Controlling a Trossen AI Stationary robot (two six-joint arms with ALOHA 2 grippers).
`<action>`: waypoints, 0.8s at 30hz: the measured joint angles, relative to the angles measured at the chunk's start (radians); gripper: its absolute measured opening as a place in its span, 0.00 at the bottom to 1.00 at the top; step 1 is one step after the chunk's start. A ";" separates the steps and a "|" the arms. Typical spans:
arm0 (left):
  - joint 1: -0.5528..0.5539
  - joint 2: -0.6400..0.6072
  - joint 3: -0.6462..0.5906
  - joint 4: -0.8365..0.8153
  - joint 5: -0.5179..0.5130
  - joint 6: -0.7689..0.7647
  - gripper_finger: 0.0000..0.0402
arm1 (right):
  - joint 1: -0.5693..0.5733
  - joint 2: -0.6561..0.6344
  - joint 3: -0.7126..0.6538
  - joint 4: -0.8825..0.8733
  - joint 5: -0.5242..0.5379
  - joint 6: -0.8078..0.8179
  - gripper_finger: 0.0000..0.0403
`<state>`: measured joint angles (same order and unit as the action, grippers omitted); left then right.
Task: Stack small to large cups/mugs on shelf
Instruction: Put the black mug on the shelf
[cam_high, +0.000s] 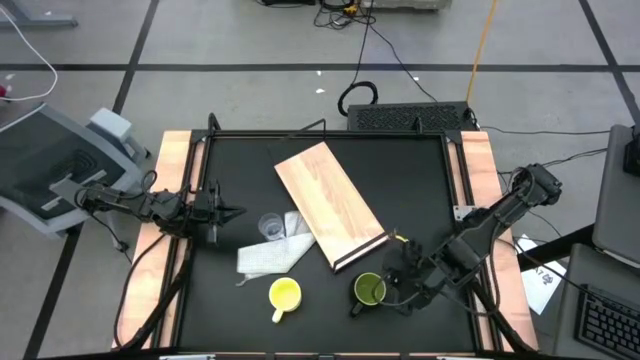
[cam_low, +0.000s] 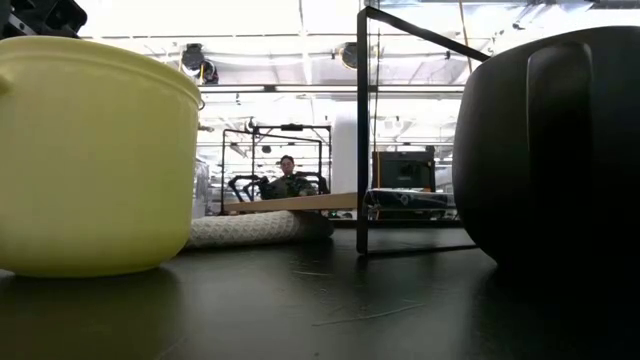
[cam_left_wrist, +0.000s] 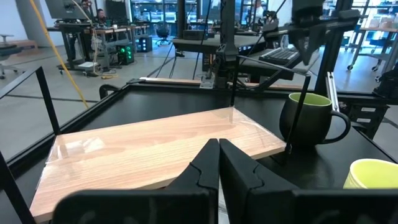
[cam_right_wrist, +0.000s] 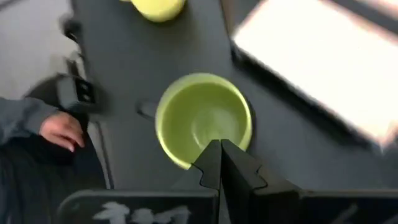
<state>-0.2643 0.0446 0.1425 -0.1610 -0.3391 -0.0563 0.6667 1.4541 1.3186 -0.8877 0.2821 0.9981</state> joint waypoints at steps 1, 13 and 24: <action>0.000 0.000 0.000 0.000 0.000 0.000 0.02 | -0.003 0.001 0.000 -0.020 -0.005 0.023 0.00; 0.000 0.000 0.000 0.000 0.000 0.000 0.02 | -0.047 0.061 0.000 -0.056 -0.163 0.138 0.00; 0.000 0.000 0.000 0.000 0.000 0.000 0.02 | -0.054 0.101 -0.001 0.050 -0.209 0.035 0.00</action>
<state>-0.2642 0.0444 0.1425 -0.1612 -0.3393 -0.0563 0.6129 1.5547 1.3178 -0.8375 0.0733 1.0330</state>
